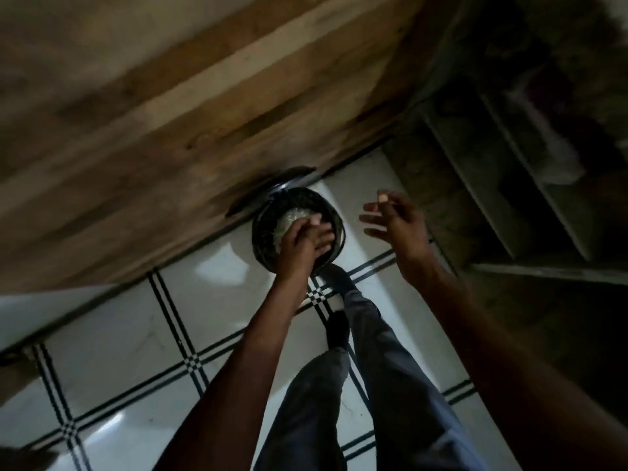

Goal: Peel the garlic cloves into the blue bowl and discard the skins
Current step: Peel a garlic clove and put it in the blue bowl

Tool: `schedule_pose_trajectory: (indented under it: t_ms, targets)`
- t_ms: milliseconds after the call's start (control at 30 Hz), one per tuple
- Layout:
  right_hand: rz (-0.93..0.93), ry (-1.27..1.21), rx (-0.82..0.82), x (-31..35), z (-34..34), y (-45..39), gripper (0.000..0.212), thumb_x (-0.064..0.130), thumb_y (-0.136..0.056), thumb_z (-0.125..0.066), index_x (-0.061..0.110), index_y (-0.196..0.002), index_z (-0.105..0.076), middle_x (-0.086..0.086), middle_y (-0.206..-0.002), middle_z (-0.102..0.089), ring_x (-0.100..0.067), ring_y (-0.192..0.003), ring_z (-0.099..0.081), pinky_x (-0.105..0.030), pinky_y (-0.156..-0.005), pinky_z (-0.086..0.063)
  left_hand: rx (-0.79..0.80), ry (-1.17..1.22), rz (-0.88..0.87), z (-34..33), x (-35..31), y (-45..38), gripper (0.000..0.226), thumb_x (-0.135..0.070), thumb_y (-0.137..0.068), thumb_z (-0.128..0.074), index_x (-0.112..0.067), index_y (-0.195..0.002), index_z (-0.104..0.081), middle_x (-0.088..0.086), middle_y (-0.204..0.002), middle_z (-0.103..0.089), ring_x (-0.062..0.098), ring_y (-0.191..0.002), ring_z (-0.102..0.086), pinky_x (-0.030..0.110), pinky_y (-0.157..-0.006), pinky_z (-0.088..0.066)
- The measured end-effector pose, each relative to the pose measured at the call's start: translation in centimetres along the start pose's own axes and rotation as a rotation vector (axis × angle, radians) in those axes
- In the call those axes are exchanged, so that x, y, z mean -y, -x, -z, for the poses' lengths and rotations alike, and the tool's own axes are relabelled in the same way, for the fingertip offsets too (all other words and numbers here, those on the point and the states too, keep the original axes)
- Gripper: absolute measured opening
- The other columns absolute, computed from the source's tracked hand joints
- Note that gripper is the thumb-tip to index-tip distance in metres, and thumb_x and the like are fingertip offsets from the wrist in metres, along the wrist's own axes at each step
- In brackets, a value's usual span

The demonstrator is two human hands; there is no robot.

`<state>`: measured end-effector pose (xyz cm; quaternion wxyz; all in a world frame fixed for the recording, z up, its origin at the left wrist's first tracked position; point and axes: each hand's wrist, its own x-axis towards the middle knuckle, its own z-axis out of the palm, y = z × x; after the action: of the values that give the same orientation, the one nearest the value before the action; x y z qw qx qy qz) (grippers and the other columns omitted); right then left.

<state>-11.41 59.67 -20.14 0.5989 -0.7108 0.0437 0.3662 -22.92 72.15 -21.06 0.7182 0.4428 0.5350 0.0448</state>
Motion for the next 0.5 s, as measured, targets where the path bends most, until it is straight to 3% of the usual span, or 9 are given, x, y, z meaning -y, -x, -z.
schedule_pose_trajectory:
  t_ms: [200, 400, 500]
  targets:
    - [0.217, -0.081, -0.297, 8.1, 15.5, 12.9, 0.031, 0.030, -0.108, -0.054, 0.019, -0.137, -0.059, -0.004, -0.117, -0.071, -0.013, -0.094, -0.072, -0.030, -0.077, -0.060, 0.352, -0.173, -0.197, -12.3, -4.8, 10.6, 0.022, -0.013, -0.107, -0.052, -0.009, -0.127, -0.061, 0.004, -0.103, -0.071, 0.010, -0.080, -0.071, 0.021, -0.069, -0.058]
    - [0.304, -0.276, -0.668, 9.4, 29.6, 24.9, 0.029, 0.030, -0.105, -0.061, 0.011, -0.127, -0.065, -0.007, -0.108, -0.073, -0.022, -0.095, -0.071, -0.048, -0.081, -0.056, 0.702, -0.339, -0.253, -26.2, -3.8, 21.3, 0.018, -0.007, -0.107, -0.050, -0.007, -0.121, -0.061, 0.004, -0.094, -0.070, 0.006, -0.068, -0.068, 0.018, -0.062, -0.054]
    - [0.293, -0.323, -0.818, 8.5, 35.7, 29.5, 0.023, 0.021, -0.108, -0.057, 0.010, -0.125, -0.066, -0.008, -0.109, -0.074, -0.025, -0.101, -0.075, -0.045, -0.086, -0.059, 0.874, -0.427, -0.290, -33.0, -1.8, 26.1, 0.015, -0.004, -0.107, -0.048, -0.004, -0.118, -0.059, 0.006, -0.090, -0.068, 0.001, -0.061, -0.068, 0.016, -0.056, -0.053]
